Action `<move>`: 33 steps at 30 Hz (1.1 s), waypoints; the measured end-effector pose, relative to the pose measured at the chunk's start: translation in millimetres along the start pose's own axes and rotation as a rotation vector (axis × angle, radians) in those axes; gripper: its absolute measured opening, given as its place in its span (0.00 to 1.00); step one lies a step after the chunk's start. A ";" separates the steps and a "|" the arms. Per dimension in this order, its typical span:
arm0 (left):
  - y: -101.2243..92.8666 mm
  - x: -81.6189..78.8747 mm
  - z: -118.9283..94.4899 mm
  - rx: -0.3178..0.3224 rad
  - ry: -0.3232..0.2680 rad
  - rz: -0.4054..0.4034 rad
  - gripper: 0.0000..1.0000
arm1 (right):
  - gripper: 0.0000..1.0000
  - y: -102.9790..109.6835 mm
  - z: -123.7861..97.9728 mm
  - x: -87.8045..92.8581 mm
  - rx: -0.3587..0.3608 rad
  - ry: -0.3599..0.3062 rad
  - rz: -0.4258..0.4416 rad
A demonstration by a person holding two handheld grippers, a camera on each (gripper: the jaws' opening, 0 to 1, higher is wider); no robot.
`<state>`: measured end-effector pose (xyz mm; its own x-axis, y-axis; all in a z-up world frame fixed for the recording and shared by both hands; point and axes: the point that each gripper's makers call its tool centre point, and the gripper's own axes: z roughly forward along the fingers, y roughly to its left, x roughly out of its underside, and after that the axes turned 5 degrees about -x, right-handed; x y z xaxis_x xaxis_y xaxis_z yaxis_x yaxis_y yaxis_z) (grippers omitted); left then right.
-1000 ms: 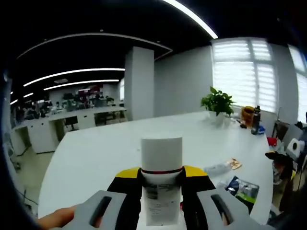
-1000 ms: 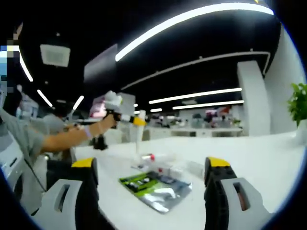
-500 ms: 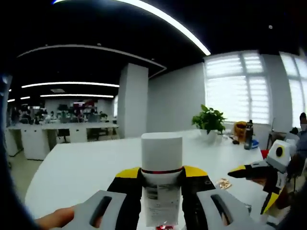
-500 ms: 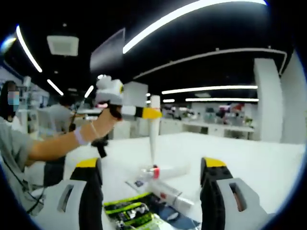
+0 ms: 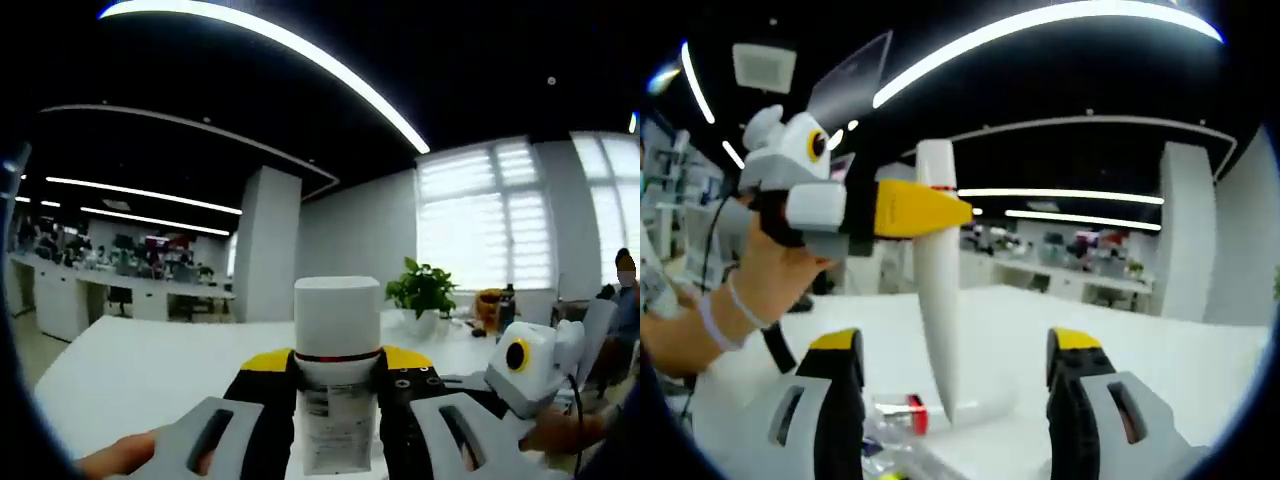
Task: Arrange the skincare products in the storage area until every visible bottle or jar stands upright without overlapping.
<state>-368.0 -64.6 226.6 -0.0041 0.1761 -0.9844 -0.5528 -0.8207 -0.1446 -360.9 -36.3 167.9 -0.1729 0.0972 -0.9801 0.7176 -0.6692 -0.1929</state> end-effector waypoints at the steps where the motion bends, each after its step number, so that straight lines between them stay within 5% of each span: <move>1: -2.5 0.8 -0.7 0.014 -0.012 -0.007 0.31 | 0.68 1.0 2.9 1.4 -0.003 -0.002 -0.015; 5: -12.7 1.5 -5.8 0.070 -0.017 -0.046 0.31 | 0.62 -1.0 3.7 6.5 0.045 0.022 -0.175; 9: -20.9 5.2 -9.7 0.122 -0.044 -0.079 0.31 | 0.45 0.6 0.3 5.7 0.061 0.013 -0.231; 13: -24.7 11.2 -13.2 0.164 -0.059 -0.086 0.31 | 0.39 4.2 -2.5 4.0 0.060 0.022 -0.276; 16: -24.4 12.8 -12.8 0.173 -0.073 -0.093 0.31 | 0.20 10.3 -0.9 5.5 0.050 0.045 -0.363; 25: -21.1 22.1 -8.6 0.234 -0.107 -0.108 0.33 | 0.15 -8.3 -3.1 14.4 0.119 0.134 -0.495; 30: -20.5 26.9 -3.7 0.333 -0.171 -0.121 0.34 | 0.13 -29.4 -10.8 12.9 0.244 0.202 -0.736; 33: -11.8 29.2 -2.5 0.355 -0.182 -0.183 0.43 | 0.13 -45.8 -20.5 5.6 0.389 0.246 -0.977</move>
<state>-359.5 -51.1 199.3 -0.0084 0.4206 -0.9072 -0.8098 -0.5350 -0.2406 -381.0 10.0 170.4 -0.3833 0.8321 -0.4009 0.0718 -0.4059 -0.9111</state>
